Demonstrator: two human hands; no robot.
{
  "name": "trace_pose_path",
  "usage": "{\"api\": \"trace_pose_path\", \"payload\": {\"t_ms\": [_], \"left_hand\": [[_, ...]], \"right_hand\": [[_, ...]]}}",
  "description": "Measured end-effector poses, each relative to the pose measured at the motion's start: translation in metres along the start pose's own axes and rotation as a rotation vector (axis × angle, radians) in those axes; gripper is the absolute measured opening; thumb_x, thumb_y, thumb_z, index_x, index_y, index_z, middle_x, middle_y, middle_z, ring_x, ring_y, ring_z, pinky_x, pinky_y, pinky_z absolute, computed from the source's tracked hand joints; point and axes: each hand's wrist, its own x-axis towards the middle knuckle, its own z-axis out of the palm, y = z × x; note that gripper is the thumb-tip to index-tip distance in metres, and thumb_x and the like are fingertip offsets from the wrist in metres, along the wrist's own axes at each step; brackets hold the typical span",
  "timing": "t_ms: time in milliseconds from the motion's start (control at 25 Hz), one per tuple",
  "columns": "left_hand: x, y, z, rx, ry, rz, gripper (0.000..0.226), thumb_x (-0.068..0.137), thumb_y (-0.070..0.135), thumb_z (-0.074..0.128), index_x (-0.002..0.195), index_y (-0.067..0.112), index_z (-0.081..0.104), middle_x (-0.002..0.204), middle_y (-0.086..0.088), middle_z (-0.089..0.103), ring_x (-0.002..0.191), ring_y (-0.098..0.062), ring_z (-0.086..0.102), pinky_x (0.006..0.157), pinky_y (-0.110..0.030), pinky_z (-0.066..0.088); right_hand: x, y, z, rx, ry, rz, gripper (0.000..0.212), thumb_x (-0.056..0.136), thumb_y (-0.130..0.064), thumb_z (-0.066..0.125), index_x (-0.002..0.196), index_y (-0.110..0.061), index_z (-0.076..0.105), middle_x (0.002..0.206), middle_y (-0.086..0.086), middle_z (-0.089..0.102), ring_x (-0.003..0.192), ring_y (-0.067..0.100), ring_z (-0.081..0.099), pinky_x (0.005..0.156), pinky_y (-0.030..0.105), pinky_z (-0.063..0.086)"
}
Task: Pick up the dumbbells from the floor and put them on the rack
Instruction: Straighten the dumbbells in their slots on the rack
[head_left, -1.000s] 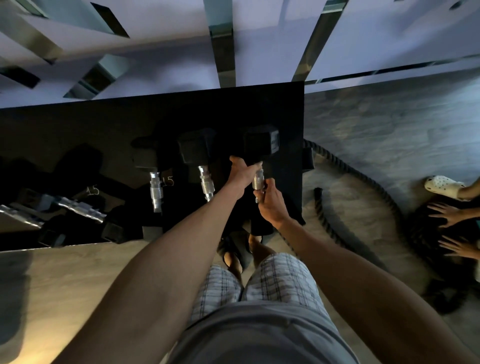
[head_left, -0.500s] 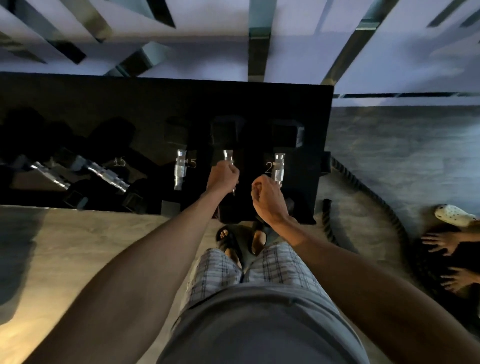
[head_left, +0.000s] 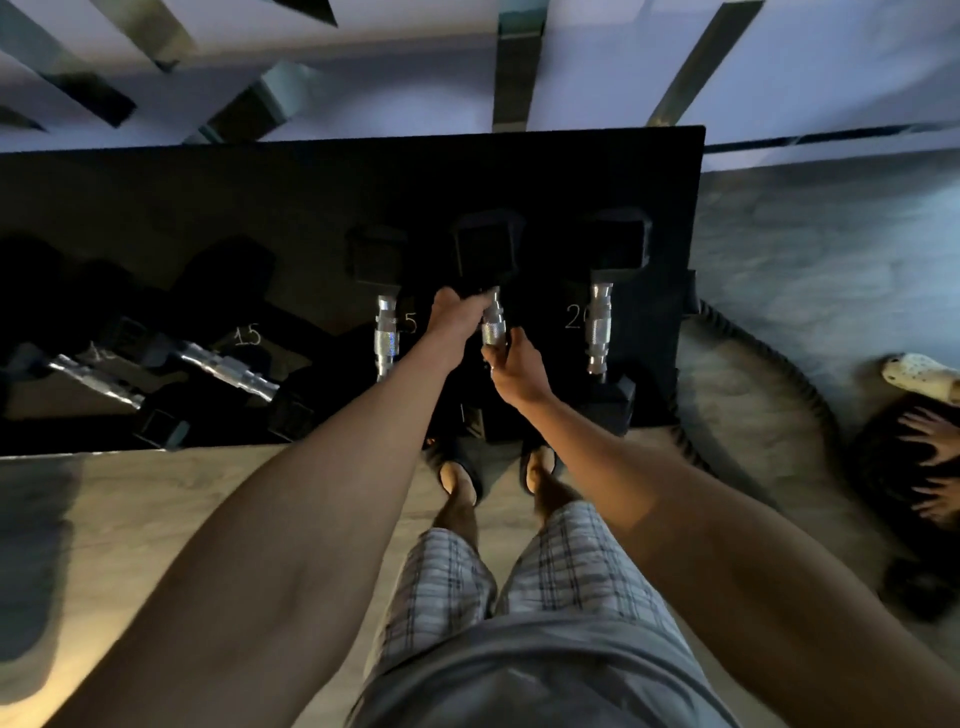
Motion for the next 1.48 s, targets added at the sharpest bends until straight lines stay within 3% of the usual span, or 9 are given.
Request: {"api": "trace_pose_path", "payload": {"t_ms": [160, 240, 320, 440, 640, 880, 1120, 1320, 1480], "left_hand": [[-0.053, 0.041, 0.006, 0.053, 0.004, 0.027, 0.08, 0.067, 0.043, 0.077, 0.131, 0.007, 0.045, 0.124, -0.01, 0.061, 0.114, -0.027, 0.061, 0.102, -0.044, 0.05], [-0.069, 0.051, 0.007, 0.11, 0.023, 0.015, 0.072, 0.084, 0.034, 0.072, 0.139, 0.005, 0.035, 0.134, -0.012, 0.055, 0.123, -0.027, 0.055, 0.107, -0.042, 0.046], [-0.07, 0.05, 0.006, 0.141, 0.015, 0.018, 0.074, 0.089, 0.031, 0.068, 0.145, 0.004, 0.027, 0.141, -0.014, 0.05, 0.13, -0.029, 0.05, 0.11, -0.041, 0.042], [-0.067, 0.05, 0.004, 0.169, 0.003, 0.013, 0.069, 0.091, 0.03, 0.066, 0.143, 0.004, 0.028, 0.14, -0.015, 0.05, 0.13, -0.03, 0.05, 0.11, -0.04, 0.042], [-0.061, 0.049, 0.005, 0.152, -0.011, -0.001, 0.064, 0.093, 0.027, 0.064, 0.142, 0.005, 0.028, 0.137, -0.014, 0.052, 0.128, -0.03, 0.051, 0.108, -0.037, 0.042], [-0.062, 0.067, 0.004, 0.202, -0.013, 0.02, 0.074, 0.093, 0.028, 0.063, 0.148, 0.002, 0.021, 0.142, -0.016, 0.046, 0.132, -0.032, 0.047, 0.111, -0.039, 0.041], [-0.054, 0.079, 0.003, 0.172, -0.03, 0.035, 0.068, 0.09, 0.028, 0.067, 0.142, 0.006, 0.028, 0.138, -0.016, 0.05, 0.127, -0.032, 0.053, 0.106, -0.046, 0.047], [-0.064, 0.053, 0.005, 0.219, -0.047, -0.002, 0.081, 0.092, 0.031, 0.064, 0.152, 0.007, 0.016, 0.148, -0.015, 0.042, 0.135, -0.031, 0.045, 0.113, -0.043, 0.039], [-0.068, 0.052, 0.0, 0.234, -0.039, -0.012, 0.062, 0.09, 0.027, 0.067, 0.139, 0.006, 0.036, 0.134, -0.012, 0.053, 0.123, -0.029, 0.054, 0.106, -0.042, 0.047]], "right_hand": [[-0.005, 0.001, 0.005, 0.012, 0.055, -0.037, 0.016, 0.097, -0.012, 0.052, 0.11, -0.005, 0.049, 0.091, 0.004, 0.061, 0.071, 0.014, 0.058, 0.055, 0.023, 0.044], [-0.006, 0.002, 0.005, -0.007, 0.077, -0.072, 0.011, 0.096, -0.01, 0.051, 0.106, -0.006, 0.048, 0.087, 0.001, 0.059, 0.065, 0.01, 0.055, 0.051, 0.016, 0.041], [-0.007, 0.002, 0.005, -0.03, 0.081, -0.083, 0.008, 0.097, -0.01, 0.051, 0.104, -0.01, 0.047, 0.083, -0.003, 0.056, 0.063, 0.005, 0.053, 0.048, 0.012, 0.041], [-0.008, -0.002, 0.004, -0.043, 0.053, -0.058, 0.012, 0.098, -0.011, 0.051, 0.109, -0.009, 0.047, 0.083, -0.006, 0.055, 0.064, 0.005, 0.054, 0.049, 0.013, 0.04], [-0.009, -0.002, 0.008, -0.026, 0.092, -0.074, 0.013, 0.096, -0.007, 0.05, 0.108, -0.008, 0.049, 0.09, 0.005, 0.063, 0.068, 0.014, 0.058, 0.057, 0.025, 0.045], [-0.006, -0.016, 0.007, -0.025, 0.143, -0.086, 0.011, 0.096, -0.008, 0.049, 0.107, -0.007, 0.048, 0.086, -0.001, 0.06, 0.062, 0.008, 0.054, 0.048, 0.016, 0.041], [0.004, -0.026, 0.001, -0.019, 0.125, -0.1, 0.008, 0.096, -0.009, 0.047, 0.104, -0.009, 0.048, 0.091, 0.011, 0.066, 0.069, 0.025, 0.062, 0.053, 0.033, 0.046], [-0.012, -0.005, 0.008, -0.024, 0.1, -0.069, 0.011, 0.096, -0.009, 0.05, 0.107, -0.008, 0.048, 0.092, 0.007, 0.064, 0.069, 0.018, 0.061, 0.054, 0.023, 0.044], [-0.017, -0.008, -0.001, -0.083, 0.073, -0.07, 0.019, 0.1, -0.022, 0.05, 0.11, -0.007, 0.051, 0.091, 0.0, 0.059, 0.069, 0.01, 0.056, 0.055, 0.016, 0.039]]}}
